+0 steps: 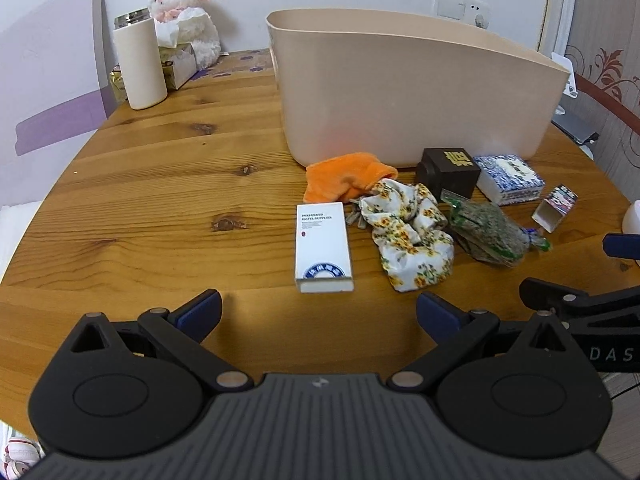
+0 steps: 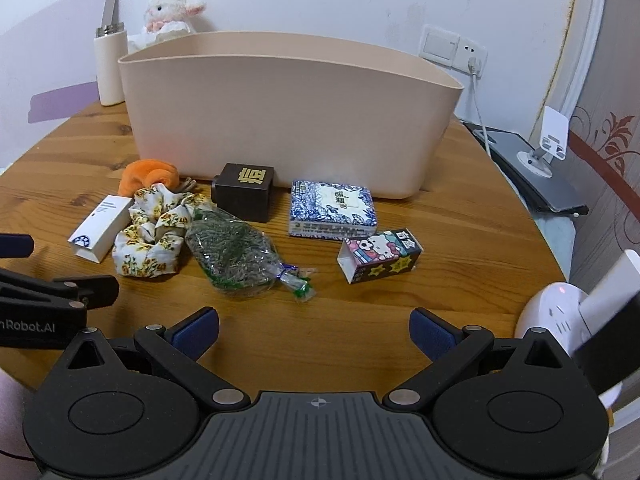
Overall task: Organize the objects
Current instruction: 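Reach the left tool to the white box while the right tool reaches the green bag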
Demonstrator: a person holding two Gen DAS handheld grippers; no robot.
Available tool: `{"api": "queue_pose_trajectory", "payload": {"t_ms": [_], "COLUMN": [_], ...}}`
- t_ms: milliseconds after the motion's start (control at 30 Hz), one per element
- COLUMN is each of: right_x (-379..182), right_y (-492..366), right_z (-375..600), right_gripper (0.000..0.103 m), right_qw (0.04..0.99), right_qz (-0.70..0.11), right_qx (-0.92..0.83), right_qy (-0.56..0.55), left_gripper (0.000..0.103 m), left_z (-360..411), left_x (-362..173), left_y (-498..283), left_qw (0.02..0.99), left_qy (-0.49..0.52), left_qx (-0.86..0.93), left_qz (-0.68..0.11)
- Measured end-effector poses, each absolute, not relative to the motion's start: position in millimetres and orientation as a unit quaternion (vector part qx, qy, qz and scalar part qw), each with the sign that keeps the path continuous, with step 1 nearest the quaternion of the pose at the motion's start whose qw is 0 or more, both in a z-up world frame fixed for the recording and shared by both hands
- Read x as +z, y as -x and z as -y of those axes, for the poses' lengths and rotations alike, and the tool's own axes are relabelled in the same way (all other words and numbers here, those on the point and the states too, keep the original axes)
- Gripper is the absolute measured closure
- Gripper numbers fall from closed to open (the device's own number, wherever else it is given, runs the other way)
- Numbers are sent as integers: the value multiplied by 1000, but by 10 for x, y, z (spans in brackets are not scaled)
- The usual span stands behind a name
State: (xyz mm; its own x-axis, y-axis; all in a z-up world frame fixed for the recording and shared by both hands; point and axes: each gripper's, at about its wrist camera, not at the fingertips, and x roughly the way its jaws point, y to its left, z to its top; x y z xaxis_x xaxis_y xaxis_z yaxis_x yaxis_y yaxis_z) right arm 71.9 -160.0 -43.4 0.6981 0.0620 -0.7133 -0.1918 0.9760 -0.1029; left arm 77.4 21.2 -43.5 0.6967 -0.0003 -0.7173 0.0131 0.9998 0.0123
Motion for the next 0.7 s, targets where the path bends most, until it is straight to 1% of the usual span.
{"api": "queue_pose_trajectory", "payload": {"t_ms": [533,700], "right_x": [-548,-568], "right_y": [-1035,-1112], "right_z": [1428,1317], "right_gripper": [1,6], "right_qw": [912,911], "right_qz": [-384,-381], "right_qx": [114,136], "right_qy": [82,75], "left_gripper": [0,0], "left_z": [-419,-483], "left_x": [-494,-501], "left_y": [-1056,-1099], "left_qw": [921,922], "left_qy": [-8,-10], "left_qx": [-6,-8], "left_qz": [-390,-387]}}
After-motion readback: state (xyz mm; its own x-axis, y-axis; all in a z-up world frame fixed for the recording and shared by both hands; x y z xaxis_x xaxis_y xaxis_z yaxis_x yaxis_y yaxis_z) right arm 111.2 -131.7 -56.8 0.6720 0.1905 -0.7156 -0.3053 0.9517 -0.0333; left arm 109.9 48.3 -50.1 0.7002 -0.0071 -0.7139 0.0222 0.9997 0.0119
